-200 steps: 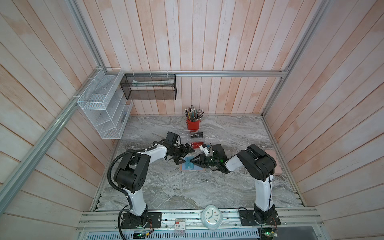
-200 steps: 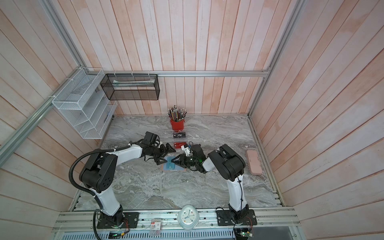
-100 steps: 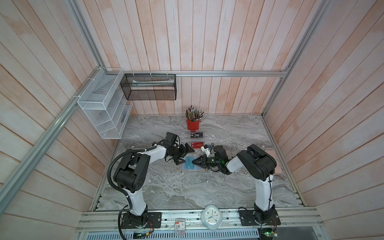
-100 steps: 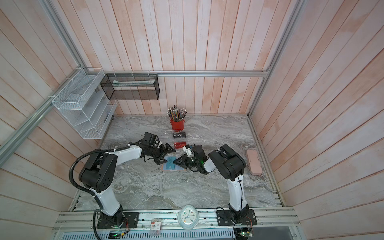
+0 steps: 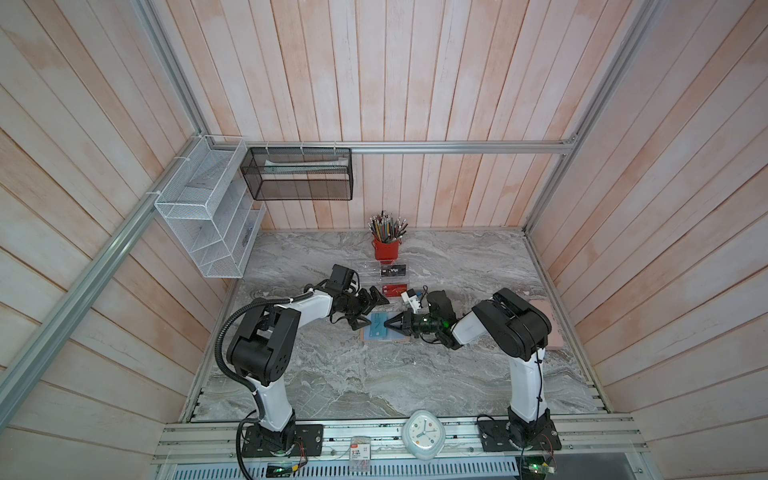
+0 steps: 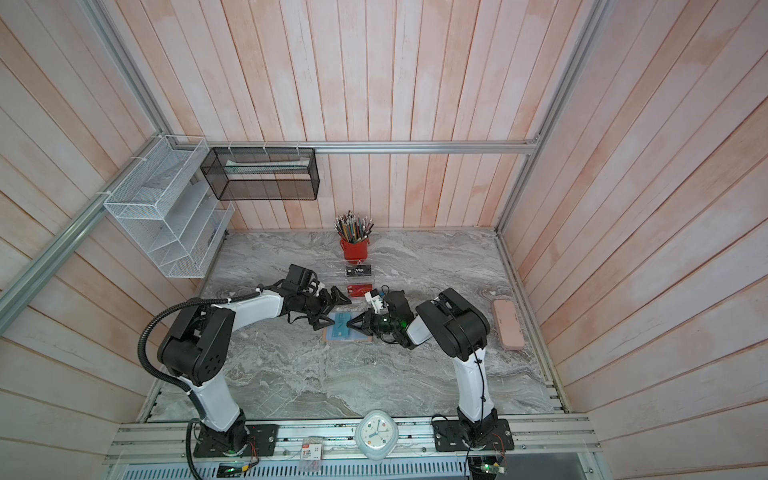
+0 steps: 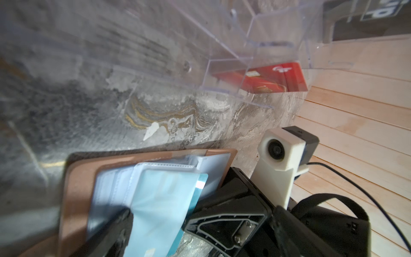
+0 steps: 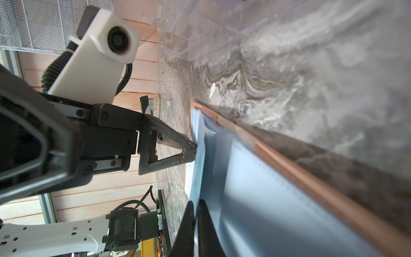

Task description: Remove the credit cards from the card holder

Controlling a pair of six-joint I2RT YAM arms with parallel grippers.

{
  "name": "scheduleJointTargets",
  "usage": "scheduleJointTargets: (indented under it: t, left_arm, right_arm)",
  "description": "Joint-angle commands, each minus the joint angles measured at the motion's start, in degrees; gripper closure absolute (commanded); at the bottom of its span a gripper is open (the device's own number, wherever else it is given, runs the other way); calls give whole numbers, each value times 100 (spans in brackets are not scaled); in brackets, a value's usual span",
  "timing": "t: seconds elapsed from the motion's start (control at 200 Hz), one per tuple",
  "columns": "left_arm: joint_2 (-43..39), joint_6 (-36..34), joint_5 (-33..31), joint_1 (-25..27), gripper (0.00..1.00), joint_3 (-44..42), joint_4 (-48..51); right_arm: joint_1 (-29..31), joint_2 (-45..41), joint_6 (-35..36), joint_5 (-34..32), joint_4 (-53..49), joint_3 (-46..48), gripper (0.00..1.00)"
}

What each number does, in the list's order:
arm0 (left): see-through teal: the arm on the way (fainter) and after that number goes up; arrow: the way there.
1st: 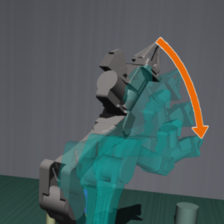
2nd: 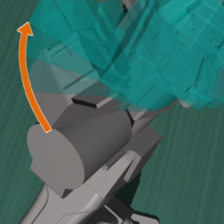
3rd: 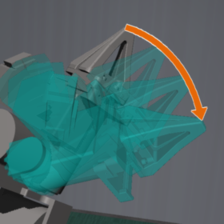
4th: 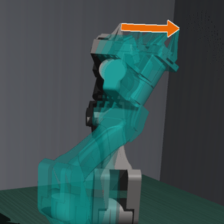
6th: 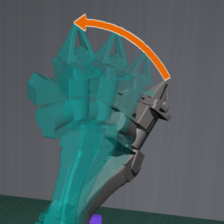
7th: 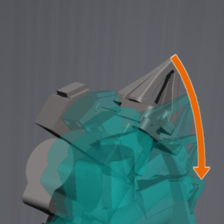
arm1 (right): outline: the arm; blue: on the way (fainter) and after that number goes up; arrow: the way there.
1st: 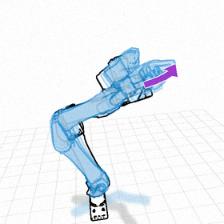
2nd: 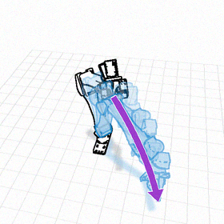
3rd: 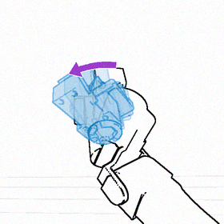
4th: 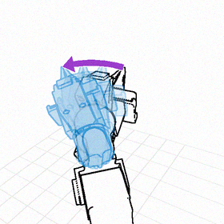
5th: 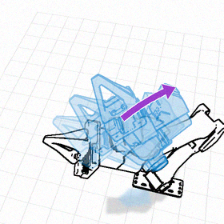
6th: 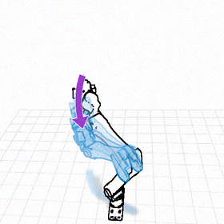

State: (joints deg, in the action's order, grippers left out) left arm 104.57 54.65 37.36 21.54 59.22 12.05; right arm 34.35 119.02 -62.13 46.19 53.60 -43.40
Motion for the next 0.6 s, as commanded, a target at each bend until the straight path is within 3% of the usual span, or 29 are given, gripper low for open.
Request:
scheduleJointTargets:
  t: [0.0, 0.595]
  left_arm:
    - [131, -43, -212, -29, 0, -186, 133]
    - [132, -42, -256, -91, 0, -253, 137]
  right_arm:
    - [-16, 226, 87, -75, -328, -29, 95]
    - [-78, 51, 250, -121, -545, 95, 100]
